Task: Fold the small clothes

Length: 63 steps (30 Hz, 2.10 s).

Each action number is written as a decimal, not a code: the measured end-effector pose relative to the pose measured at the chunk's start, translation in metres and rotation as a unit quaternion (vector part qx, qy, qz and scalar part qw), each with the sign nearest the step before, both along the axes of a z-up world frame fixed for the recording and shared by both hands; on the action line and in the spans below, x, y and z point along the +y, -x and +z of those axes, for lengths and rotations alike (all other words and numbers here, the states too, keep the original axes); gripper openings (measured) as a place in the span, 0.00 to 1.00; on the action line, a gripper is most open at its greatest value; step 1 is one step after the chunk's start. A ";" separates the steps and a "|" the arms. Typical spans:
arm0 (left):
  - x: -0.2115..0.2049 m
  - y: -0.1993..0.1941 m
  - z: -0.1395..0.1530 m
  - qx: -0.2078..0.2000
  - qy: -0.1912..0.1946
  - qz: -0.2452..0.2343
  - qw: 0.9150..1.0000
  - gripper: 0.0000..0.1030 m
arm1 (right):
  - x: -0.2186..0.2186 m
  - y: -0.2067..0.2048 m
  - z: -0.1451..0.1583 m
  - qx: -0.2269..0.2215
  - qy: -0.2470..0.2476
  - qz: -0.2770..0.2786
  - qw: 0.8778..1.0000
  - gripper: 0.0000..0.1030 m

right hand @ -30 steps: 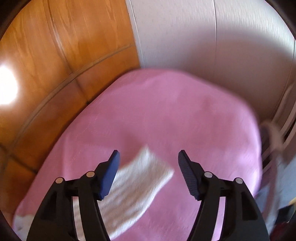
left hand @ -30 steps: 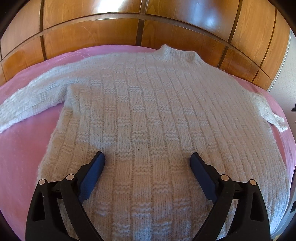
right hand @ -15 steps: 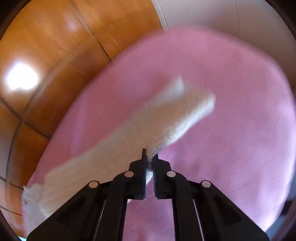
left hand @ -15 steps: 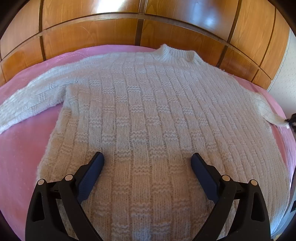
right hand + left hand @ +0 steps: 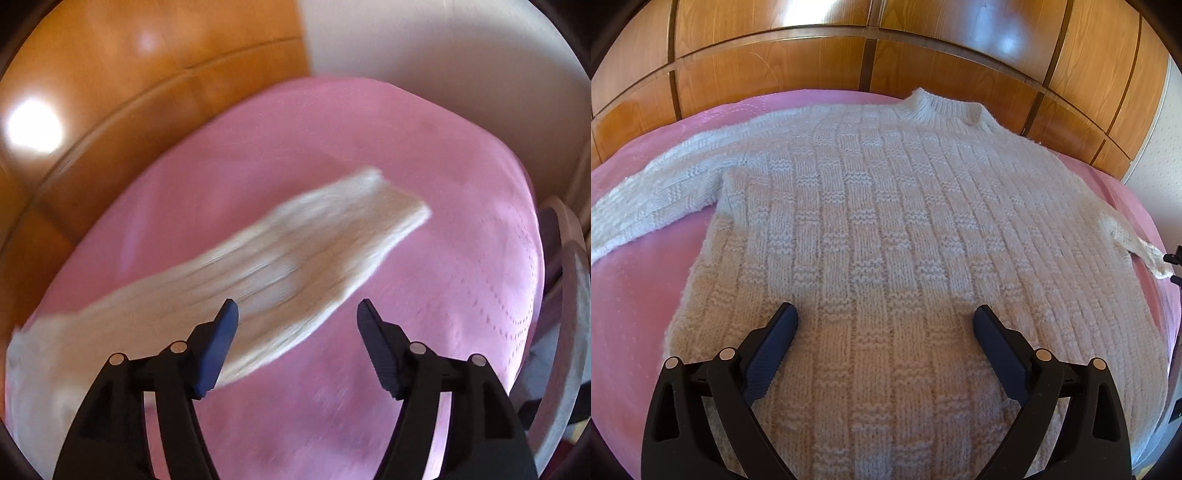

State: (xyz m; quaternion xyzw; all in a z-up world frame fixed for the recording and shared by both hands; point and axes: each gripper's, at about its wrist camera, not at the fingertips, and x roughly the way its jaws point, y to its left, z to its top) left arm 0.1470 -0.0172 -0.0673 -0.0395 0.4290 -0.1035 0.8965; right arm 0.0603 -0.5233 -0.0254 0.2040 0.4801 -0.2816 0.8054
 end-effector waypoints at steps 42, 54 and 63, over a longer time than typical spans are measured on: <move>0.117 0.140 0.059 -0.023 0.008 0.036 0.999 0.50 | 0.181 0.096 -0.011 0.024 -0.169 0.250 0.953 0.45; 0.014 0.047 0.026 0.009 -0.001 -0.012 1.000 0.60 | -0.032 0.054 -0.029 -0.070 -0.137 -0.100 0.983 0.48; 0.006 0.041 0.009 -0.001 -0.008 -0.010 1.000 0.75 | -0.088 -0.015 -0.044 -0.030 -0.093 -0.132 0.986 0.06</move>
